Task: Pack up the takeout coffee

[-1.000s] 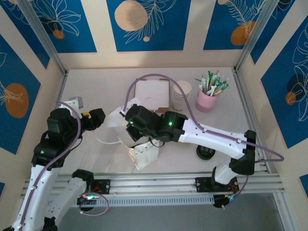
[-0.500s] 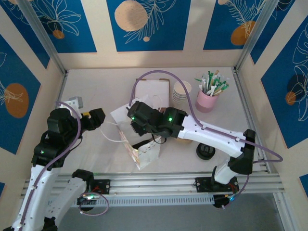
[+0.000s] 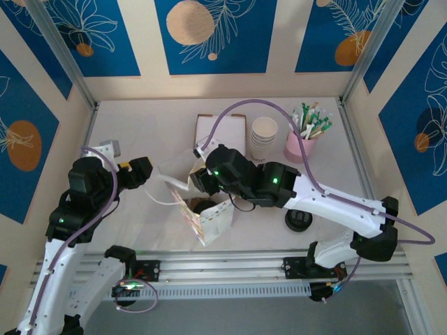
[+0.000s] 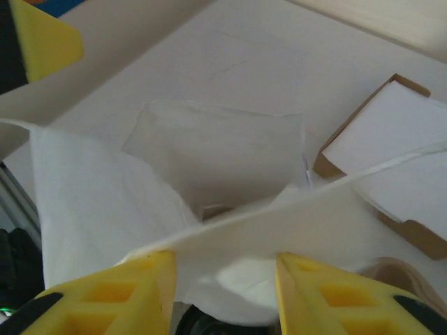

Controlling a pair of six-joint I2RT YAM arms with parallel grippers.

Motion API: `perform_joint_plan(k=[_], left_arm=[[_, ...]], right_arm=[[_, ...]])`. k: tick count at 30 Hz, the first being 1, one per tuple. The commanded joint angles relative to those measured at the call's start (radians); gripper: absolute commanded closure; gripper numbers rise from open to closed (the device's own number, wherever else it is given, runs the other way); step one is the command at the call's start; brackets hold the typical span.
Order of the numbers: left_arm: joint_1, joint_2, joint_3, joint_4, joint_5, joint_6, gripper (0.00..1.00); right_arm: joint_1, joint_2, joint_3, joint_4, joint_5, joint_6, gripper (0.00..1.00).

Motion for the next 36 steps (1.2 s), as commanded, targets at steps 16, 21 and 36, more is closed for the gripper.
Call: perform_joint_plan(k=[16,21,36], left_arm=[[-0.007,0.004,0.016,0.028,-0.012,0.042,0.30],[-0.007,-0.008,0.068,0.056,-0.045,0.082,0.27],[-0.007,-0.065,-0.009,0.191,-0.342,0.235,0.00]], right_arm=[[0.002,-0.022,0.006,0.086,-0.060,0.007,0.57],[0.046,-0.128,-0.042,0.191,-0.003,-0.148,0.56],[-0.079,-0.708,-0.430,0.429,0.124,-0.355,0.00]])
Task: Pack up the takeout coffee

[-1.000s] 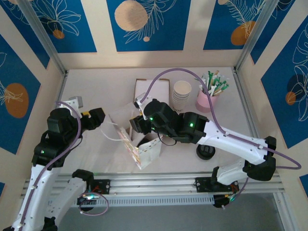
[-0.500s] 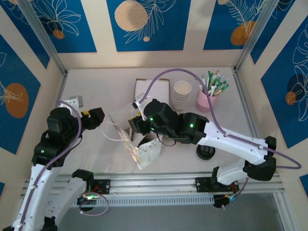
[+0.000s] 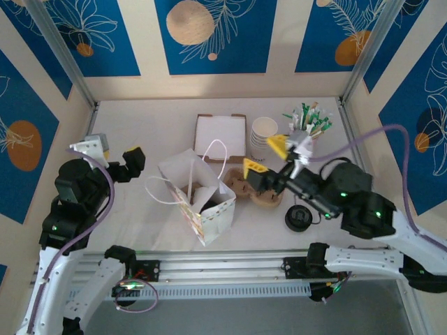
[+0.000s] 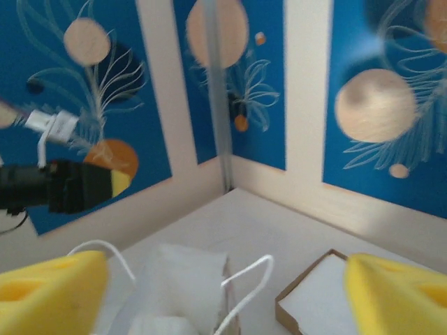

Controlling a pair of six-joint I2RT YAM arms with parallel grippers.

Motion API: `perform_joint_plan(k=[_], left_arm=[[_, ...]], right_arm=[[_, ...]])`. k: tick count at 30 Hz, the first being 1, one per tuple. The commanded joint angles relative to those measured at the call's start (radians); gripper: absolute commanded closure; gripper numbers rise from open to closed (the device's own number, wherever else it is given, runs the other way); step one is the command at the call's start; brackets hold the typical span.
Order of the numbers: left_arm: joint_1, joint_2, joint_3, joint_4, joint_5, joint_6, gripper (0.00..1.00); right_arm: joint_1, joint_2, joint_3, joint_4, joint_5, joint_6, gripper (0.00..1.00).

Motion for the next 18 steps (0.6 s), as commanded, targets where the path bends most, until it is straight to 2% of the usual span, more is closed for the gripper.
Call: perform_joint_plan(k=[1,6,9,12,15,18], left_arm=[[-0.007,-0.032,-0.062,0.089,-0.148,0.045,0.00],[-0.006,-0.023,-0.165,0.159,-0.186,0.040,0.00],[-0.006,0.014,-0.202,0.155,-0.288,0.019,0.00],[-0.005,0.018,-0.273,0.208,-0.406,0.011,0.00],[-0.005,-0.006,-0.369,0.311,-0.463,0.029,0.00],[-0.005,0.001,-0.407,0.316,-0.520,-0.050,0.00]], right_arm=[[-0.064,-0.076,-0.109,0.069,0.072,-0.072,0.01],[-0.257,-0.194,-0.309,0.140,0.163,-0.111,0.00],[-0.403,-0.213,-0.411,0.116,0.148,-0.097,0.00],[-0.567,-0.218,-0.527,0.122,0.057,-0.060,0.00],[-0.724,-0.216,-0.636,0.168,-0.045,0.012,0.01],[-0.877,-0.214,-0.732,0.237,-0.162,0.117,0.00]])
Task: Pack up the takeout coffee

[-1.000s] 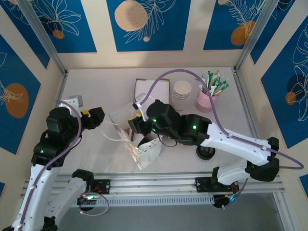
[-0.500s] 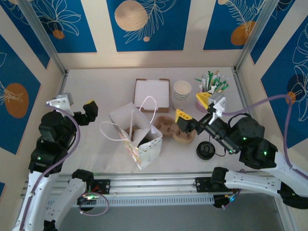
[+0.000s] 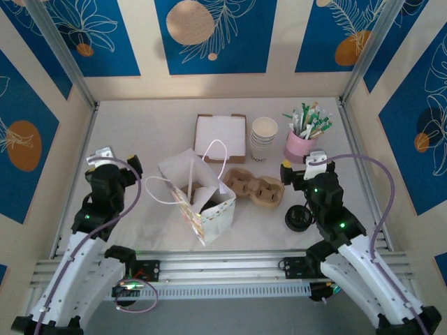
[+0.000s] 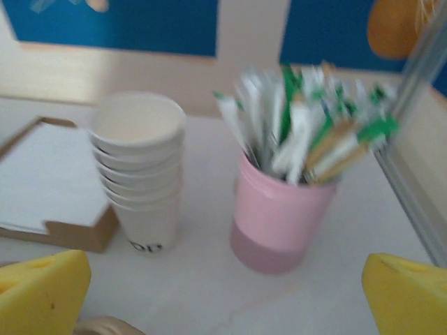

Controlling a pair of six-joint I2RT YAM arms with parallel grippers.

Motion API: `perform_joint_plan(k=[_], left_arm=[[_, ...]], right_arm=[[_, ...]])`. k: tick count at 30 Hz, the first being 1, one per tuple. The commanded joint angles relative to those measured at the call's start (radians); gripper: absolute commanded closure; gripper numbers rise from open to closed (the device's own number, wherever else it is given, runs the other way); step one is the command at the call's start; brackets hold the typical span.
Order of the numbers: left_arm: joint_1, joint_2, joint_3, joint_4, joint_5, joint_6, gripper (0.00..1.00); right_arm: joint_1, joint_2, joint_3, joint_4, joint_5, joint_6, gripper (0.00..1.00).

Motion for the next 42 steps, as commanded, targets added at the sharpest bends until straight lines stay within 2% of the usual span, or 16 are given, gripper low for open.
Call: perform_joint_plan(k=[1,5,10,15,16,18,22,28,32,33,35,40,42], left_arm=[[-0.005,0.001,-0.027,0.086,-0.107,-0.061,0.00],[-0.005,0.065,-0.062,0.111,-0.132,-0.082,0.00],[-0.006,0.136,-0.139,0.185,-0.160,-0.075,0.00],[-0.004,0.211,-0.291,0.471,-0.234,-0.040,0.00],[-0.002,0.225,-0.286,0.456,-0.254,-0.071,0.00],[-0.002,0.260,-0.290,0.526,-0.267,-0.045,0.00],[-0.002,0.360,-0.277,0.663,-0.256,0.092,0.00],[-0.002,0.562,-0.240,0.774,-0.244,0.247,0.00],[0.000,0.691,-0.252,0.924,-0.281,0.288,0.00],[0.000,0.706,-0.240,0.920,-0.288,0.288,0.00],[0.001,0.722,-0.236,0.946,-0.248,0.315,0.00],[0.002,0.785,-0.288,1.215,-0.120,0.415,0.00],[0.006,0.829,-0.307,1.306,-0.091,0.401,0.00]], right_arm=[[-0.140,-0.007,-0.086,0.134,-0.153,0.163,0.01],[-0.283,0.001,-0.195,0.256,-0.206,0.277,0.00],[-0.373,0.062,-0.275,0.385,-0.215,0.330,0.00],[-0.380,0.253,-0.256,0.452,-0.213,0.275,0.00],[-0.380,0.301,-0.243,0.465,-0.221,0.253,0.00],[-0.380,0.389,-0.218,0.492,-0.223,0.229,0.00],[-0.382,0.544,-0.170,0.578,-0.236,0.180,0.01],[-0.385,0.700,-0.124,0.683,-0.277,0.137,0.00],[-0.386,0.765,-0.094,0.721,-0.292,0.111,0.00],[-0.385,0.781,-0.084,0.726,-0.284,0.107,0.01],[-0.386,0.804,-0.068,0.733,-0.277,0.096,0.01],[-0.387,0.860,-0.024,0.741,-0.379,0.052,0.10],[-0.388,0.881,-0.003,0.730,-0.408,0.050,0.10]])
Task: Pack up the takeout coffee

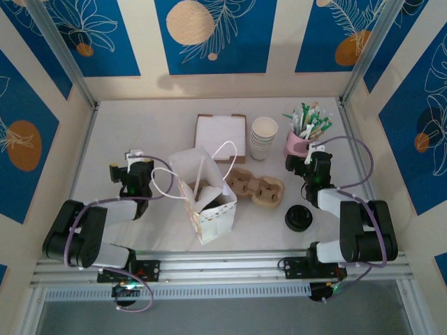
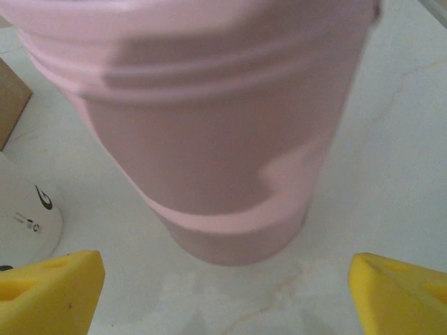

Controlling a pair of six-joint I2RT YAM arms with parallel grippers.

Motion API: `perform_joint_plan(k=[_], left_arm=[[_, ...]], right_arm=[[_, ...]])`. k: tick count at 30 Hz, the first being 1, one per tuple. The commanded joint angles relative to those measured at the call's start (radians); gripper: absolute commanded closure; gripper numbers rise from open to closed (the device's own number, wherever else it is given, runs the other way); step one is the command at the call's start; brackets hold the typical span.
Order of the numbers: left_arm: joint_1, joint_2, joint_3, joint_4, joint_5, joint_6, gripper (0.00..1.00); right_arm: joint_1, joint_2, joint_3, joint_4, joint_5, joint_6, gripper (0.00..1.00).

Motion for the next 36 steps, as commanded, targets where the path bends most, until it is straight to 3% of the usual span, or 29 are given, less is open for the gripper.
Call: perform_joint_plan(k=[1,2,4,7,13,27,32,35,36], left_arm=[[0.007,0.081,-0.041,0.274,0.080,0.044,0.00],[0.005,0.109,-0.044,0.325,0.074,0.071,0.00],[0.004,0.087,-0.024,0.234,0.116,0.059,0.00],[0.008,0.100,-0.016,0.233,0.171,0.074,0.00],[0.022,0.099,-0.001,0.197,0.207,0.069,0.00],[0.093,0.095,0.057,0.056,0.429,0.043,0.00],[0.123,0.097,0.032,0.097,0.534,0.036,0.00],[0.134,0.161,-0.040,0.305,0.596,0.056,0.00],[0.132,0.139,-0.056,0.294,0.601,0.055,0.00]], right_arm=[[-0.005,0.028,0.045,0.033,-0.075,-0.034,0.10],[-0.006,0.031,0.048,0.034,-0.078,-0.032,0.10],[-0.005,0.033,0.023,0.085,-0.079,-0.024,0.09],[-0.006,0.052,-0.010,0.165,-0.096,-0.026,0.09],[-0.004,0.098,0.003,0.185,-0.118,-0.032,0.08],[-0.005,0.138,-0.038,0.289,-0.203,-0.069,0.03],[-0.003,0.139,-0.037,0.288,-0.202,-0.069,0.00],[-0.003,0.138,-0.038,0.287,-0.202,-0.070,0.01],[-0.003,0.139,-0.036,0.287,-0.202,-0.070,0.00]])
